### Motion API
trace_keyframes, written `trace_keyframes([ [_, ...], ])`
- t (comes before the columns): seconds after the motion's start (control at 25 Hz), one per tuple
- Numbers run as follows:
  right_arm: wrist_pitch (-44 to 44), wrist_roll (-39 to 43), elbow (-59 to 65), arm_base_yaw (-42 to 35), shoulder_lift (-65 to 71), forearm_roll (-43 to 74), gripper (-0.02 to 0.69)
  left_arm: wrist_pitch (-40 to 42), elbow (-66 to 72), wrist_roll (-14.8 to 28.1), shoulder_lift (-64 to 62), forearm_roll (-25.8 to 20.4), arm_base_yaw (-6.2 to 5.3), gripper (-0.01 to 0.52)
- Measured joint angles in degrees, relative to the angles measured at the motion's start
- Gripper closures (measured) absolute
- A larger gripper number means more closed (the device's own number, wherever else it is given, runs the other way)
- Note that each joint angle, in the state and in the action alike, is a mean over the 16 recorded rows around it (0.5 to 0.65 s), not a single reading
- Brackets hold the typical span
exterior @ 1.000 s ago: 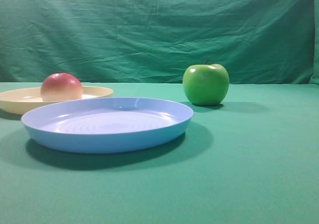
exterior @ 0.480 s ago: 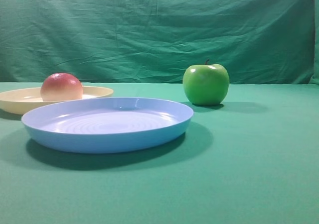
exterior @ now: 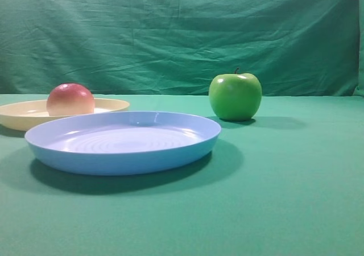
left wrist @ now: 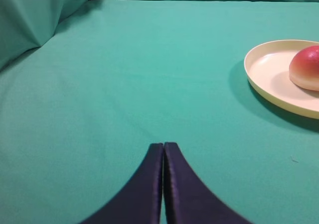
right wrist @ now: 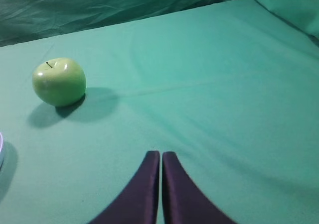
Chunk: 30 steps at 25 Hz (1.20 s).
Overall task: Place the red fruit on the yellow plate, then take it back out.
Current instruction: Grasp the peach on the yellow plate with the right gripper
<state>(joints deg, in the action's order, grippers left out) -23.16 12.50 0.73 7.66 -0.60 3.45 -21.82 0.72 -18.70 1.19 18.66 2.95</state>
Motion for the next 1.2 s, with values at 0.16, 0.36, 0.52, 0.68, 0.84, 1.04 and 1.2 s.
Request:
trace_keyframes([
  [0.16,1.0,-0.1,0.6,0.0,0.0,0.0,0.665,0.0,0.0,0.0,0.0,0.0,0.00,0.514],
  [0.36,1.3,-0.1,0.7,0.0,0.0,-0.1,0.665,0.0,0.0,0.0,0.0,0.0,0.00,0.514],
  [0.52,1.7,-0.2,0.6,0.0,0.0,-0.3,0.665,0.0,0.0,0.0,0.0,0.0,0.00,0.514],
  [0.68,1.6,-0.2,-0.8,0.0,0.3,-0.4,0.665,0.0,0.0,0.0,0.0,0.0,0.00,0.514],
  [0.84,0.6,-0.2,-4.4,0.0,2.0,-0.5,0.665,0.0,0.0,0.0,0.0,0.0,0.00,0.514],
  [1.04,-2.3,-0.9,-12.0,0.0,6.3,-0.4,0.665,0.0,0.0,0.0,0.0,0.0,0.00,0.514],
  [1.2,-5.1,-2.1,-19.8,-0.1,10.7,-0.2,0.665,0.0,0.0,0.0,0.0,0.0,0.00,0.514],
])
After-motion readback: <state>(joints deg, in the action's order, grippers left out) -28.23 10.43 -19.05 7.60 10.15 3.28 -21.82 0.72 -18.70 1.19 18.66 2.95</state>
